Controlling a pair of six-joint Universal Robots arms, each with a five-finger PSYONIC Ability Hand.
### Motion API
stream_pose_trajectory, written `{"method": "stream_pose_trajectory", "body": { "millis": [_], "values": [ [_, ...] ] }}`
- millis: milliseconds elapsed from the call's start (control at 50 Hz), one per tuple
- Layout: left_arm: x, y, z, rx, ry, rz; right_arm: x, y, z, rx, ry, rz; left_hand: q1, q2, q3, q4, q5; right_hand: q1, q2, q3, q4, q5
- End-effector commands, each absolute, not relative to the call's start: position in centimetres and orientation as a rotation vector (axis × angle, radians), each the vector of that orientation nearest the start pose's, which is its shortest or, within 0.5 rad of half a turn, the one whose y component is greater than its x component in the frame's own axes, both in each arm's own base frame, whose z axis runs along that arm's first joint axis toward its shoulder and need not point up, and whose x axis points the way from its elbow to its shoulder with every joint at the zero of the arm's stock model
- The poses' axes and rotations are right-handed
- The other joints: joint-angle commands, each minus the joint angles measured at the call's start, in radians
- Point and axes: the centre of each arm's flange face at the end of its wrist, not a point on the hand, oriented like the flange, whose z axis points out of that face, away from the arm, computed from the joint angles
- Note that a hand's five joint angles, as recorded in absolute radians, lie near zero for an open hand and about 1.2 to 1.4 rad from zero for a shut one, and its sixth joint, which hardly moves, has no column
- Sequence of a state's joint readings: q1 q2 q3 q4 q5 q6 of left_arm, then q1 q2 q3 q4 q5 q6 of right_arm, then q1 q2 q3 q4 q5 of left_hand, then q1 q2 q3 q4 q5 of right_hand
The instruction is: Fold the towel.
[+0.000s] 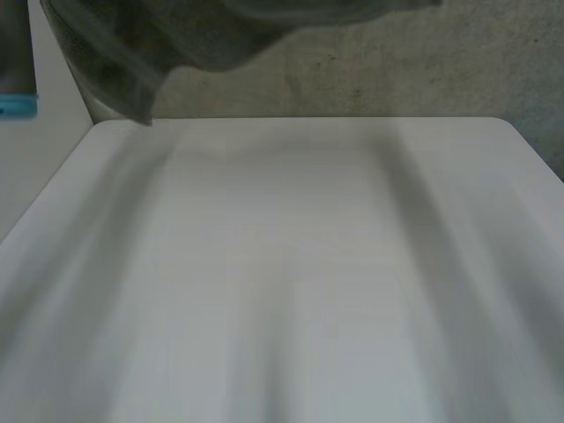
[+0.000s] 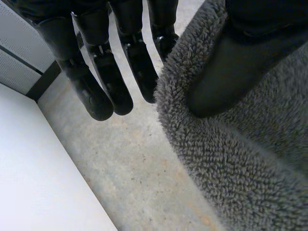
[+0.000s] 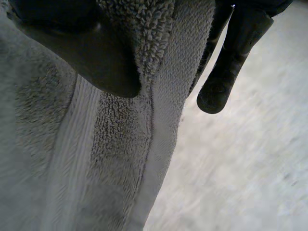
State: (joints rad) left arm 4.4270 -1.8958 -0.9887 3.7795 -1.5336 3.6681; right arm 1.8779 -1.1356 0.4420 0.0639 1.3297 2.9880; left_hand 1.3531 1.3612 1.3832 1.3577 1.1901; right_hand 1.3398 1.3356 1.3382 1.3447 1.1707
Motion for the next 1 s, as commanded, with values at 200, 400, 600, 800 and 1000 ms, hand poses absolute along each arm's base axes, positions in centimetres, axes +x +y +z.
{"method": "stream_pose_trajectory", "body": {
  "millis": [200, 400, 600, 800, 1000],
  "values": [
    [-23.9, -32.0, 22.2, 0.947, 1.553, -2.445, 26.7, -33.1, 25.9, -1.085, 1.871, -1.946, 0.043, 0.035, 0.013, 0.039, 0.032, 0.056, 0.061, 0.058, 0.052, 0.051],
    [-22.3, -30.3, 15.0, 1.009, 1.618, -2.302, 24.3, -28.7, 17.2, -1.167, 2.061, -1.759, 0.043, 0.035, 0.013, 0.039, 0.032, 0.056, 0.061, 0.058, 0.052, 0.051],
    [-22.1, -30.7, 12.5, 1.033, 1.69, -2.245, 21.1, -29.7, 19.0, -0.954, 2.092, -1.914, -0.155, -0.163, -0.185, -0.159, -0.166, 0.056, 0.061, 0.058, 0.052, 0.051],
    [-22.2, -31.3, 11.1, 1.035, 1.703, -2.236, 19.4, -30.7, 19.3, -0.749, 2.116, -1.916, -0.596, -0.605, -0.627, -0.601, -0.608, 0.056, 0.061, 0.058, 0.052, 0.051],
    [-22.2, -31.5, 10.3, 1.04, 1.73, -2.214, 18.4, -31.5, 19.3, -0.708, 2.138, -1.964, -0.608, -0.616, -0.638, -0.613, -0.62, 0.056, 0.061, 0.058, 0.052, 0.051]
  ]
}}
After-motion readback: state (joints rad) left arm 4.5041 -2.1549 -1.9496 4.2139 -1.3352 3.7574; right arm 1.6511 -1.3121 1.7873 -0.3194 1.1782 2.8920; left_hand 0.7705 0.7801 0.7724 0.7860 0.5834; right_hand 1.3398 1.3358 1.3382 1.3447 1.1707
